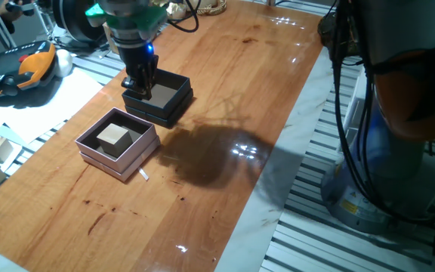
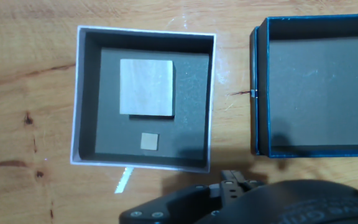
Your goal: Move an object from one box to another
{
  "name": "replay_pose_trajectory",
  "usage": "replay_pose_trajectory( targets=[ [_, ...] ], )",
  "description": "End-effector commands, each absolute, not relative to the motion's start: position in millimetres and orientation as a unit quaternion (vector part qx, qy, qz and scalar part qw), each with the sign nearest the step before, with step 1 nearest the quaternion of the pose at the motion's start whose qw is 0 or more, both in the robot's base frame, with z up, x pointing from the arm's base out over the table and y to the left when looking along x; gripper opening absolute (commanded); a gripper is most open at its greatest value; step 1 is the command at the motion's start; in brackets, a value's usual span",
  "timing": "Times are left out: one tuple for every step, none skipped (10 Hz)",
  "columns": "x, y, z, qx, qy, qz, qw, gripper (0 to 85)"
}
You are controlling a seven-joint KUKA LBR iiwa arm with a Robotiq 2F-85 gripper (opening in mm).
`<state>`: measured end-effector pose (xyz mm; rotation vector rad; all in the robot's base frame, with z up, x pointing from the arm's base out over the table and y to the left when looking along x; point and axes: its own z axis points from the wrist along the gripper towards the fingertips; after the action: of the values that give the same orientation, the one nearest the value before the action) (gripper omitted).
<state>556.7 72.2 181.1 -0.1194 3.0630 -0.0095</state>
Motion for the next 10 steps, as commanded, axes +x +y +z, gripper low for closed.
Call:
replay_pose_trajectory(
  targets=[
    [556.6, 72.3, 181.0, -0.042, 0.998, -0.003, 0.045, 0.0],
    [556.6, 72.3, 181.0, -0.035, 0.999, 0.002, 0.042, 0.0],
    [556.6, 72.3, 181.0, -0.03, 0.999, -0.002, 0.035, 0.0],
    [556.8, 72.8, 181.2, -0.026, 0.999, -0.001, 0.03, 0.0],
    [558.4, 74.6, 181.0, -0.016, 1.0, -0.005, 0.026, 0.0],
    [562.3, 78.8, 180.4, -0.007, 1.0, -0.007, 0.025, 0.0],
    [568.4, 84.4, 177.3, -0.003, 0.999, -0.008, 0.031, 0.0],
    [574.9, 90.5, 173.0, -0.002, 0.999, -0.005, 0.033, 0.0],
    [581.1, 98.4, 170.1, 0.0, 0.999, -0.004, 0.034, 0.0],
    [587.5, 107.8, 168.2, 0.006, 0.999, -0.007, 0.032, 0.0]
  ],
)
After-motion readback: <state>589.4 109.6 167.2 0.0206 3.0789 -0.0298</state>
